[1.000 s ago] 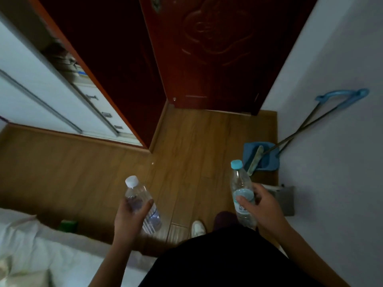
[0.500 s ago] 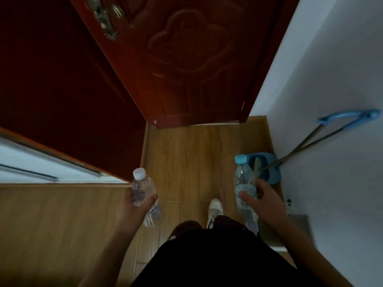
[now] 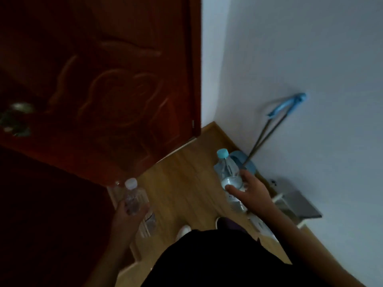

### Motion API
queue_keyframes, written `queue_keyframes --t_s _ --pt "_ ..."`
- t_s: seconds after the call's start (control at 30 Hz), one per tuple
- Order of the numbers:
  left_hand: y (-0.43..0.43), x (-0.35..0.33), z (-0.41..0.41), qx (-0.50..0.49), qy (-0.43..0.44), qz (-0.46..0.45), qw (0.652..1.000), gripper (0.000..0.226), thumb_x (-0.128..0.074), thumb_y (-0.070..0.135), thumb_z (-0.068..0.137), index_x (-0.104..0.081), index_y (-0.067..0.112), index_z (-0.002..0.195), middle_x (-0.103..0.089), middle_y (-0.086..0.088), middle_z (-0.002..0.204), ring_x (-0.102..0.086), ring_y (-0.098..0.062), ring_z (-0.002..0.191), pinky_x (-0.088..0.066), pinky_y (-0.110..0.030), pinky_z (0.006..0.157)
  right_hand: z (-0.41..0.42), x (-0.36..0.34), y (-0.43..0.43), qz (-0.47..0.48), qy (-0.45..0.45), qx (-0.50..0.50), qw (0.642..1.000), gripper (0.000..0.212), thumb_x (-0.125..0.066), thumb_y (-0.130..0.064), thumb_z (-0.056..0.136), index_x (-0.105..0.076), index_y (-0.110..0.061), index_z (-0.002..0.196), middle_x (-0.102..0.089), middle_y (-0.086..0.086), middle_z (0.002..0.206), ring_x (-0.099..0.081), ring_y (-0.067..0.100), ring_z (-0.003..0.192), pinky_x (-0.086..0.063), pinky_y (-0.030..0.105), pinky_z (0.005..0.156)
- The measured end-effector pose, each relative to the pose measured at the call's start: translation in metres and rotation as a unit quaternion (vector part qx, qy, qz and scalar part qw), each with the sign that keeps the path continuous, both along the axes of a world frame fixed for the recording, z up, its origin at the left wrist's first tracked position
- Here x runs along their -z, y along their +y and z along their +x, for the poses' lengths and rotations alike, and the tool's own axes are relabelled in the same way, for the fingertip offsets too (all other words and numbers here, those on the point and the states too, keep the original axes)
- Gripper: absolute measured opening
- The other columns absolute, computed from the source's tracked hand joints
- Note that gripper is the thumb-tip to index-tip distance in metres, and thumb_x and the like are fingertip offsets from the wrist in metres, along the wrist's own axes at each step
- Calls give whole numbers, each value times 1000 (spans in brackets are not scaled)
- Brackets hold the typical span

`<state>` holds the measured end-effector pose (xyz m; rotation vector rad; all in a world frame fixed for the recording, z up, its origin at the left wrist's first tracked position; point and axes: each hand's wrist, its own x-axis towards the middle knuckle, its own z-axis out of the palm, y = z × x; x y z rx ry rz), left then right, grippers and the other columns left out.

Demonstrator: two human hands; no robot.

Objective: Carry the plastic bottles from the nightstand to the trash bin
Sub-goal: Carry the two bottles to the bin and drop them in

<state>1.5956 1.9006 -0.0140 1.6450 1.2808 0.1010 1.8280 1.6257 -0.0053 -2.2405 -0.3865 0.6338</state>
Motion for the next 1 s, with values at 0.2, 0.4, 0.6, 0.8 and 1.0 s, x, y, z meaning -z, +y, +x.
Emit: queue_keyframes --t_s 0.2,0.4,0.6,0.8,1.0 --pt "34 -5 75 162 3 -21 987 63 -83 38 78 -54 26 132 -64 6 111 -62 -19 99 -49 -36 79 -60 17 -57 -42 7 203 978 47 -78 -48 76 -61 -23 112 -69 -8 97 -67 12 86 -48 24 66" --pt "-12 6 145 301 3 -43 953 68 -79 34 81 -50 22 141 -62 3 114 -63 -20 98 -52 -35 70 -128 32 -128 -51 44 376 924 43 -80 -47 74 -62 -26 106 -72 -6 95 -69 12 86 -58 38 78" --pt "-93 4 198 397 23 -50 916 71 -76 34 85 -42 22 146 -60 -4 123 -60 -17 90 -51 -35 65 -158 38 -189 -24 63 464 883 70 -66 -77 59 -60 -26 107 -72 -9 91 -69 6 81 -60 37 74" --pt "-146 11 229 446 36 -29 894 74 -79 39 79 -44 28 144 -63 4 124 -64 -21 111 -57 -47 86 -138 62 -234 -16 114 458 882 61 -73 -59 71 -58 -23 118 -70 -8 95 -70 5 79 -60 27 68" --pt "-187 14 266 487 67 3 871 74 -77 40 81 -43 25 145 -59 4 123 -60 -19 109 -51 -34 74 -91 62 -257 5 116 468 876 64 -69 -63 71 -57 -22 119 -68 -9 97 -67 2 81 -52 18 64"
